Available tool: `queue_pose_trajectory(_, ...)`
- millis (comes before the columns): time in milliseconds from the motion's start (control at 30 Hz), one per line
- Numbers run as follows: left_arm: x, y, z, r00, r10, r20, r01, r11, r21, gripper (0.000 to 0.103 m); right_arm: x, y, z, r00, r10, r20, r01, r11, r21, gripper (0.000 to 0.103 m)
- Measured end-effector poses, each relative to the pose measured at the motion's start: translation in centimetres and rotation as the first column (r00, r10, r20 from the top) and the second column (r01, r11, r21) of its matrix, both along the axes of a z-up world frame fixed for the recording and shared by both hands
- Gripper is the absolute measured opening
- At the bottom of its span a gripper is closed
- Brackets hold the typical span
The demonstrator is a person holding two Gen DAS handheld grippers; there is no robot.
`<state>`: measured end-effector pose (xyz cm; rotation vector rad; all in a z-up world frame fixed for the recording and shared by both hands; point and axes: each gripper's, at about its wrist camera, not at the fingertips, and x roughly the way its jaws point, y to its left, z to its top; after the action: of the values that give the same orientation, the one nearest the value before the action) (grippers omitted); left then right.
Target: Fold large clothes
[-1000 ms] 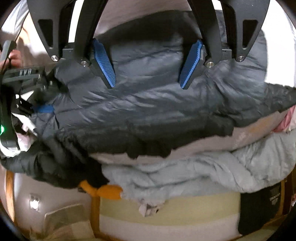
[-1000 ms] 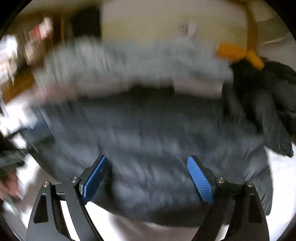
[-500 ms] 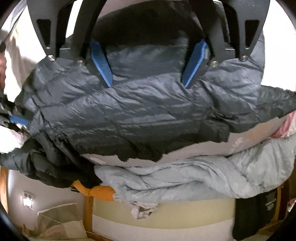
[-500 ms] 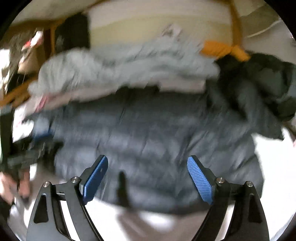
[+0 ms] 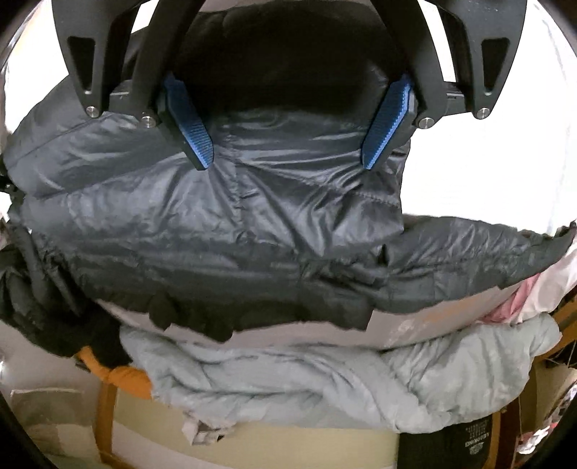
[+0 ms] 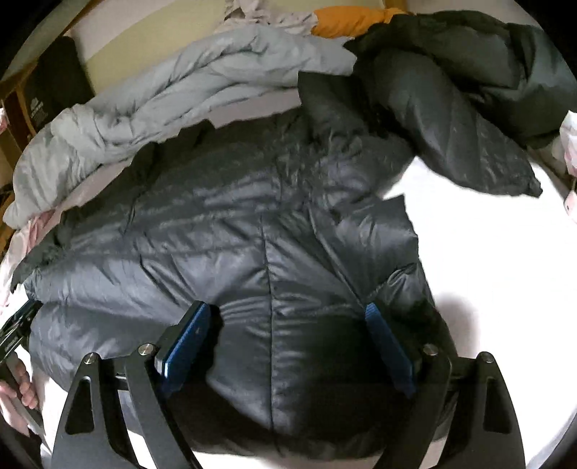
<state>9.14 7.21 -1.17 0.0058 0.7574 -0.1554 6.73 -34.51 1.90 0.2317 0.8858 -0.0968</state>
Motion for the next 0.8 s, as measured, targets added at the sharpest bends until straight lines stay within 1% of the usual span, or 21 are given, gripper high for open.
queue_pose_trajectory(67,-0.6,0.1,0.3,1.000,0.001,0.010,-0.001,1.000,0.000,0.083,-0.6,0.6,0.0,1.000,0.021,-0.018,-0.022,0.999,-0.039,0.089)
queue_pose_trajectory(100,-1.1,0.1,0.7,0.999,-0.001,0.035,0.001,1.000,-0.014,0.083,-0.6,0.8,-0.1,1.000,0.022,-0.020,-0.023,0.999,-0.049,0.089)
queue_pose_trajectory(167,-2.6,0.0,2.4,0.991,-0.018,0.136,0.027,0.998,-0.065,0.083,-1.2,0.9,0.4,1.000,0.004,0.010,-0.004,0.999,-0.052,0.089)
queue_pose_trajectory(200,-3.6,-0.4,3.6,0.978,-0.045,0.204,0.063,0.995,-0.080,0.083,-1.6,1.0,1.2,0.998,-0.011,0.060,0.014,0.998,-0.053,0.089)
queue_pose_trajectory(267,-5.1,-1.8,5.2,0.951,-0.112,0.288,0.137,0.988,-0.067,0.084,-2.5,1.5,3.0,0.985,-0.009,0.173,0.018,0.999,-0.048,0.089)
queue_pose_trajectory(300,-5.8,-2.9,5.8,0.936,-0.157,0.317,0.180,0.983,-0.045,0.084,-2.8,2.0,3.8,0.976,0.012,0.218,-0.005,0.999,-0.035,0.089)
queue_pose_trajectory(333,-6.1,-3.9,5.9,0.926,-0.198,0.322,0.220,0.975,-0.036,0.084,-3.1,2.3,4.1,0.970,0.034,0.243,-0.029,0.999,-0.025,0.089)
queue_pose_trajectory(367,-6.4,-4.8,5.9,0.918,-0.244,0.313,0.274,0.960,-0.056,0.084,-3.2,3.4,4.6,0.959,0.085,0.269,-0.084,0.996,-0.015,0.089)
queue_pose_trajectory(400,-6.6,-5.5,5.5,0.910,-0.292,0.293,0.333,0.938,-0.100,0.084,-3.1,4.2,4.6,0.955,0.121,0.272,-0.120,0.993,-0.022,0.089)
queue_pose_trajectory(433,-6.6,-6.3,5.1,0.907,-0.329,0.264,0.373,0.918,-0.136,0.084,-3.1,5.0,4.6,0.951,0.154,0.270,-0.150,0.988,-0.035,0.089)
queue_pose_trajectory(467,-6.4,-7.3,4.6,0.909,-0.348,0.228,0.385,0.912,-0.141,0.084,-3.1,6.2,4.2,0.946,0.194,0.259,-0.185,0.981,-0.059,0.089)
queue_pose_trajectory(533,-6.1,-9.1,3.8,0.908,-0.368,0.201,0.393,0.914,-0.100,0.084,-2.8,8.0,3.4,0.944,0.241,0.224,-0.224,0.969,-0.100,0.089)
queue_pose_trajectory(600,-5.2,-10.8,2.8,0.919,-0.360,0.160,0.369,0.929,-0.031,0.083,-2.7,9.9,2.3,0.941,0.276,0.194,-0.253,0.958,-0.136,0.089)
queue_pose_trajectory(667,-4.0,-11.7,1.6,0.937,-0.340,0.080,0.342,0.940,-0.016,0.071,-2.5,11.7,1.5,0.933,0.314,0.174,-0.286,0.943,-0.171,0.089)
queue_pose_trajectory(700,-3.4,-11.6,1.0,0.945,-0.324,0.047,0.325,0.945,-0.024,0.069,-2.2,12.4,1.2,0.932,0.323,0.163,-0.288,0.935,-0.206,0.086)
queue_pose_trajectory(733,-3.1,-11.2,0.7,0.948,-0.316,0.040,0.318,0.947,-0.041,0.066,-2.0,13.0,0.7,0.935,0.325,0.143,-0.283,0.925,-0.252,0.076)
queue_pose_trajectory(767,-3.1,-11.0,0.4,0.950,-0.310,0.040,0.311,0.949,-0.043,0.064,-2.1,13.5,0.3,0.936,0.331,0.121,-0.287,0.915,-0.282,0.073)
queue_pose_trajectory(800,-3.1,-10.8,0.3,0.954,-0.298,0.039,0.299,0.954,-0.027,0.063,-1.9,13.6,-0.1,0.936,0.336,0.106,-0.293,0.910,-0.292,0.072)
